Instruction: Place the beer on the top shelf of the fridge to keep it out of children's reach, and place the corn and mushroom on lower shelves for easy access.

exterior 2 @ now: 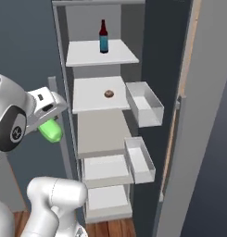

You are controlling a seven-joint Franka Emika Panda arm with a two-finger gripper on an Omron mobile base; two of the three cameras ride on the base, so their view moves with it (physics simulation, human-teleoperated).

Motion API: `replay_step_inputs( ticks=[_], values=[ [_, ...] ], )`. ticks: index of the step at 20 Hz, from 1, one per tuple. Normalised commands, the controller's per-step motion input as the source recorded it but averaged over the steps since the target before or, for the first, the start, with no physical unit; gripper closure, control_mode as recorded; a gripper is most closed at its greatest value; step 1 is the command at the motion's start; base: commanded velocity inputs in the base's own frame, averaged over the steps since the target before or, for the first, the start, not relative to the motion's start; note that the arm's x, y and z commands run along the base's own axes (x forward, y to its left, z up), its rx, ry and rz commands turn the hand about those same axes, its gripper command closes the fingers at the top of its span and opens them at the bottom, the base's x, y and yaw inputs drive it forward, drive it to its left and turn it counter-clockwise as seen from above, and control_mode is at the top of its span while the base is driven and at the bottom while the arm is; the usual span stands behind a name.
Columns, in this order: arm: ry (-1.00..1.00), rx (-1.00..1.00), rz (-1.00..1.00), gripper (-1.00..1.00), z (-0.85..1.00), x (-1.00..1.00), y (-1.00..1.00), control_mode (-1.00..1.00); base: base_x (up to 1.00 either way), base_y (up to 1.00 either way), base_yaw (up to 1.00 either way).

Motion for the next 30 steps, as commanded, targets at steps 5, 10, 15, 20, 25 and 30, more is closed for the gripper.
replay_step_inputs(
  ticks=[5,10,15,20,25,30],
  values=[
    [0.00,0.00,0.00,1.00,0.00,0.00,0.00,1.00,0.60,-0.16,0.22],
    [0.00,0.00,0.00,1.00,0.00,0.00,0.00,1.00,0.37,-0.42,0.18],
    [0.00,0.00,0.00,1.00,0.00,0.00,0.00,1.00,0.29,-0.41,0.16],
    [0.00,0.00,0.00,1.00,0.00,0.00,0.00,1.00,0.32,-0.17,0.17],
    [0.00,0.00,0.00,1.00,0.00,0.00,0.00,1.00,0.38,-0.05,0.19],
    [0.00,0.00,0.00,1.00,0.00,0.00,0.00,1.00,0.34,-0.20,0.20]
  ],
)
